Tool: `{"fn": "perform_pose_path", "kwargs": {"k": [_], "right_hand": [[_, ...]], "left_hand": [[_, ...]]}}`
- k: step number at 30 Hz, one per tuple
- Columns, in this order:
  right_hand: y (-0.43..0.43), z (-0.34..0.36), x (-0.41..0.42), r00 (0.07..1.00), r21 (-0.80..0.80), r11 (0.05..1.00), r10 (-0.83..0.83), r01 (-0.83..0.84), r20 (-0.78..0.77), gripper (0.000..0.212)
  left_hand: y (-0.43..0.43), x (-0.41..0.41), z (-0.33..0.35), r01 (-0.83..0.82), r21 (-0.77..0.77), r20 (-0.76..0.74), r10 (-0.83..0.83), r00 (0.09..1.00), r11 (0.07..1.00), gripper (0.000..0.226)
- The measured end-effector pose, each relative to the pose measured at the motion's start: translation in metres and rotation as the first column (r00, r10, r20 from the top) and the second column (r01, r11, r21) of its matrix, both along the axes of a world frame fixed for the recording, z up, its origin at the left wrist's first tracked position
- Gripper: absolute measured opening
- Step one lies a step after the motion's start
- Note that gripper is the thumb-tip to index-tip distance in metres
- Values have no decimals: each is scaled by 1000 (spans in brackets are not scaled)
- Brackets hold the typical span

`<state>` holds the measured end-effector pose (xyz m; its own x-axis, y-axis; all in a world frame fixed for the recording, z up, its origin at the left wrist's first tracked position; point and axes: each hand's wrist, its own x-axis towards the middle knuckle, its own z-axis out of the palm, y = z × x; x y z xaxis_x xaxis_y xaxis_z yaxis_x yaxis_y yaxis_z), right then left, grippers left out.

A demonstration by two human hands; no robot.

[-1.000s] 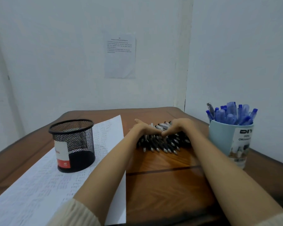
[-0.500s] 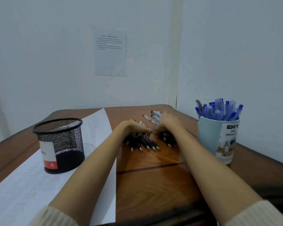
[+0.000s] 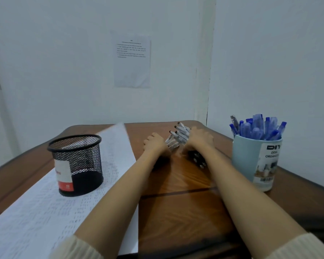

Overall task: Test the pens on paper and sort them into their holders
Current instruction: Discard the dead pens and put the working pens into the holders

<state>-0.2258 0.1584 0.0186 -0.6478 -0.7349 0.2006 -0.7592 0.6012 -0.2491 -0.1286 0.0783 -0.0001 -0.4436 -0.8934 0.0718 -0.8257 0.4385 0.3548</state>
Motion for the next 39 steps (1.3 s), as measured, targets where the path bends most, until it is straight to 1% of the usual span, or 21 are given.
{"fn": "perform_pose_path", "kwargs": {"k": [2,3,6,8,9,10,11,13,14,17,22,27,29,31,33,35,37,39], "right_hand": [[2,0,-3,999,-26,1000,12,-11,38,75],[5,0,-6,997,-56,998,13,-8,76,75],[10,3,-11,985,-151,988,14,13,172,79],[12,6,-11,977,-233,972,30,21,212,77],[13,9,-10,974,-272,962,41,23,224,75],[13,10,-10,968,-305,952,52,26,245,75],[13,12,-9,959,-334,942,67,30,274,76],[13,16,-6,939,-388,921,101,38,330,81],[12,18,-5,930,-425,904,126,35,345,83],[15,29,2,909,-571,821,226,16,350,89],[18,46,16,877,-711,703,345,-6,334,85],[17,72,29,855,-772,635,420,-37,305,86],[17,91,37,812,-801,596,489,-46,317,87],[17,111,48,751,-837,544,573,-51,327,85],[17,132,65,655,-875,481,678,-52,334,80],[16,149,86,533,-903,426,775,-46,338,77],[12,157,111,437,-920,391,833,-30,340,70],[4,156,138,366,-922,387,861,-22,353,73]], "left_hand": [[-2,0,-2,31,-54,13,-30,999,998,51],[-3,2,-2,43,-66,21,-42,999,997,46],[0,7,2,61,-109,16,-60,998,992,51],[0,8,3,54,-114,-32,-58,998,992,39],[-1,8,3,31,-103,-82,-40,996,994,33],[-3,7,4,2,-78,-152,-14,988,997,32],[-4,7,5,-18,-44,-226,8,974,999,36],[-2,7,11,-43,22,-357,48,933,999,54],[0,7,13,-44,50,-414,61,908,998,59],[4,6,22,-6,85,-544,52,837,996,60],[19,10,48,75,8,-664,-51,746,997,54],[24,31,90,81,-45,-723,-88,685,996,54],[25,45,108,65,-70,-751,-96,654,995,58],[28,59,130,67,-89,-790,-111,603,994,62],[34,77,153,88,-96,-837,-128,532,992,65],[41,100,173,93,-115,-864,-146,483,989,64],[45,127,186,65,-141,-873,-155,462,988,61],[43,154,188,14,-161,-884,-150,443,987,60]]}}
